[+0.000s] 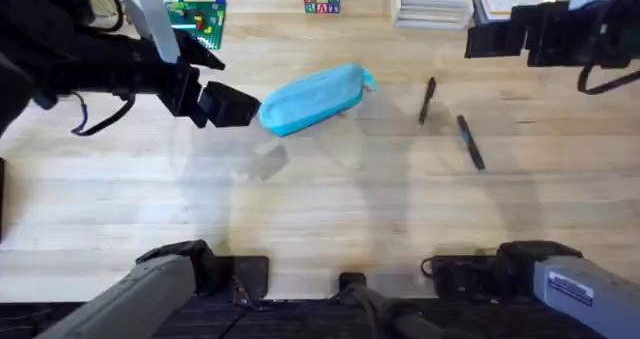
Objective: Unzip the bag, pick up the pens from the table one at a time and place them inside, then zip the bag closed.
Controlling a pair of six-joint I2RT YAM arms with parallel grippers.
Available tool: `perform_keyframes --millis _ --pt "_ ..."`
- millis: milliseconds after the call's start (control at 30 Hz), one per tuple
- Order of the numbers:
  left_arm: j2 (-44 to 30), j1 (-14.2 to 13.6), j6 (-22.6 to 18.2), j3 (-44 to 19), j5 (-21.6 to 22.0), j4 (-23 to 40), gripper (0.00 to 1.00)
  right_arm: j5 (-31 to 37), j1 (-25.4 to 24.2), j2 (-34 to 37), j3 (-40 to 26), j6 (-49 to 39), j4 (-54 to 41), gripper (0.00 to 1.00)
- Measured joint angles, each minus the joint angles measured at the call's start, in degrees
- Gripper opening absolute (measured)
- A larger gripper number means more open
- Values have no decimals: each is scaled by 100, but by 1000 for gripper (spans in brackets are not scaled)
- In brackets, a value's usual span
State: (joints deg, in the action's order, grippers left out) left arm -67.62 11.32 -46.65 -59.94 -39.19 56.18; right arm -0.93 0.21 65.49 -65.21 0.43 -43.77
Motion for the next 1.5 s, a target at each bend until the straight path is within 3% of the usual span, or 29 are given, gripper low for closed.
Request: perform_keyframes --millis 167,600,800,1067,1300,1500 --pt "-574 18 -288 0 -161 -173 993 0 0 0 0 0 0 998" --pt "-1354 18 -524 -2 -160 -279 993 0 0 0 0 0 0 998" --pt "-1416 146 -1676 -2 -483 219 993 0 0 0 0 0 0 998" --pt "-1587 795 -2916 -4 -1421 423 993 0 0 0 -2 0 0 998" --pt "-1834 869 -3696 -9 -1790 473 993 0 0 0 -1 0 0 997" --pt "-2325 869 -4111 -11 -2139 471 993 0 0 0 -2 0 0 997"
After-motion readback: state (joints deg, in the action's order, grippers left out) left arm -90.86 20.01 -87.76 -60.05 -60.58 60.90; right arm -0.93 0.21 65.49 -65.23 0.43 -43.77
